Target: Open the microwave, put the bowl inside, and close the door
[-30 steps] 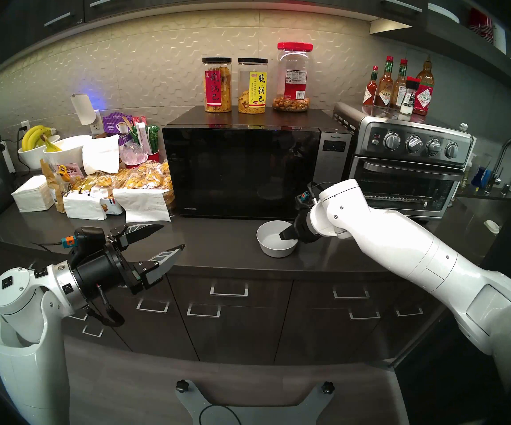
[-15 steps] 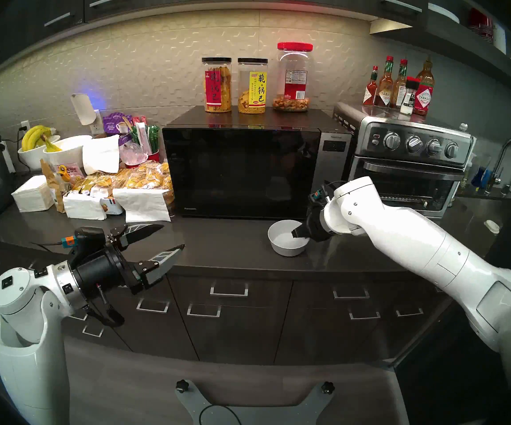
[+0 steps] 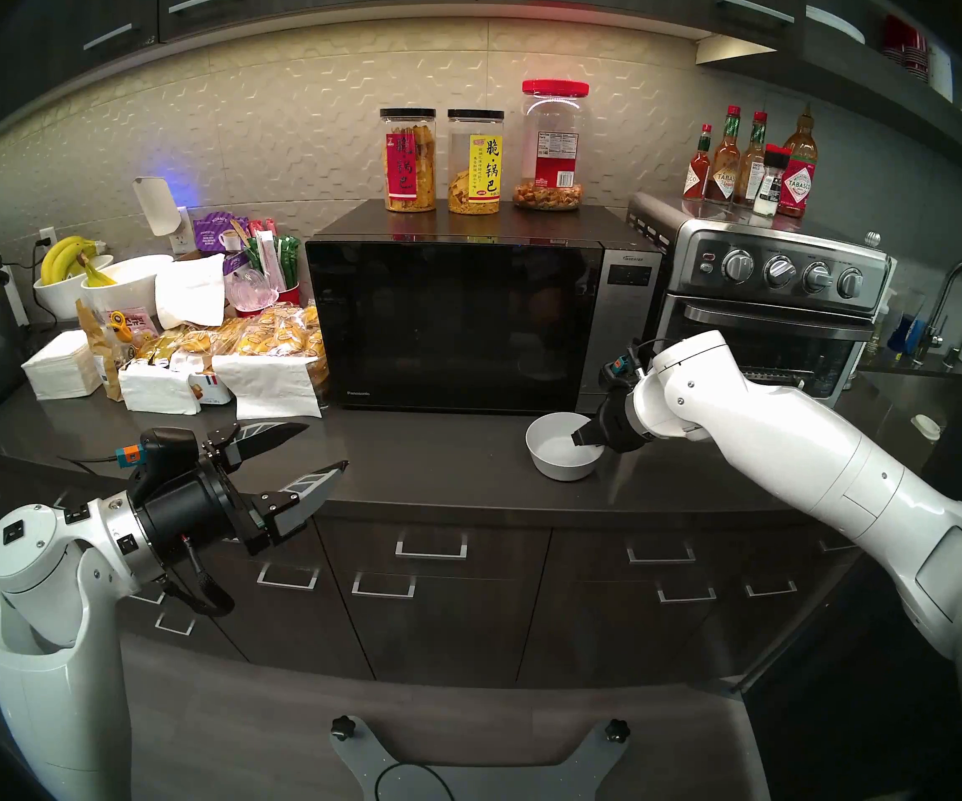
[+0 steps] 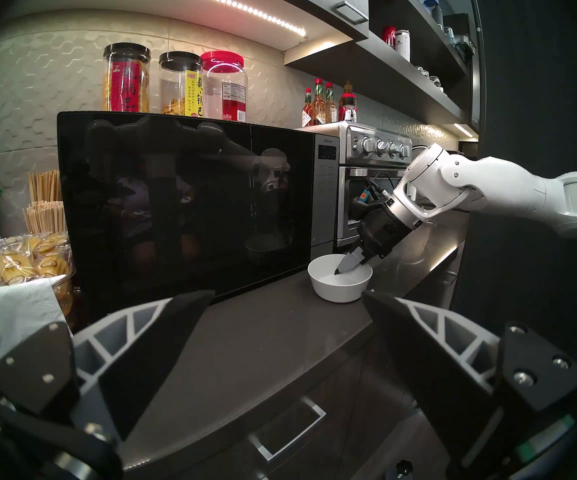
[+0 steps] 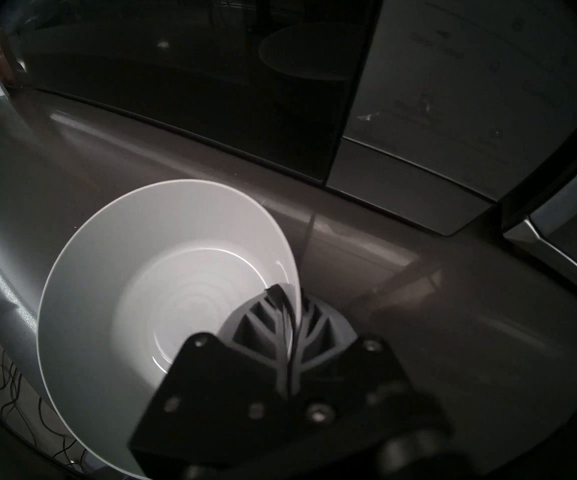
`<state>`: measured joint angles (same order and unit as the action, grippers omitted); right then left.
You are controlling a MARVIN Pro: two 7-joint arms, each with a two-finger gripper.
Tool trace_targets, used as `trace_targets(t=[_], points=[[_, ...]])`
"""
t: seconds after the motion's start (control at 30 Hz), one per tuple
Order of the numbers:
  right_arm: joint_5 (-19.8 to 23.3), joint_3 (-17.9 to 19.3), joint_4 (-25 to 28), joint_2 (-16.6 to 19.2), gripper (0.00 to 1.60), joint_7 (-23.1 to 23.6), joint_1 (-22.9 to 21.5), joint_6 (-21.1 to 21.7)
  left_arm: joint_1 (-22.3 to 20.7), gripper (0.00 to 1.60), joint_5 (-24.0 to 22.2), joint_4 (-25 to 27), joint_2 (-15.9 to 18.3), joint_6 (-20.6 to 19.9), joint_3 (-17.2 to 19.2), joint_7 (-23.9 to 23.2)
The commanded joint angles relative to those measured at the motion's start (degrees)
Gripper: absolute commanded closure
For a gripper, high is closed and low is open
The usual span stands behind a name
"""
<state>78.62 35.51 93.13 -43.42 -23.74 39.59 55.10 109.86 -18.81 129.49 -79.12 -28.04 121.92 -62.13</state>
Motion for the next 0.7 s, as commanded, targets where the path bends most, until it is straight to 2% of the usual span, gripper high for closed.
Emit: trace_targets(t=[0.0,0.67], points=[[-1.0,0.9,0.1,3.5,1.60,2.1,-1.2,-0.1,-0.1,0.00,-0.1,0.7,0.1,-0.1,-0.1,-0.1],[-4.5,2.0,-3.4,9.3,1.60,9.6,-1.4,-1.8,-0.2,0.00,0.0,0.7,0.0,-0.1,-0.1,-0.2]])
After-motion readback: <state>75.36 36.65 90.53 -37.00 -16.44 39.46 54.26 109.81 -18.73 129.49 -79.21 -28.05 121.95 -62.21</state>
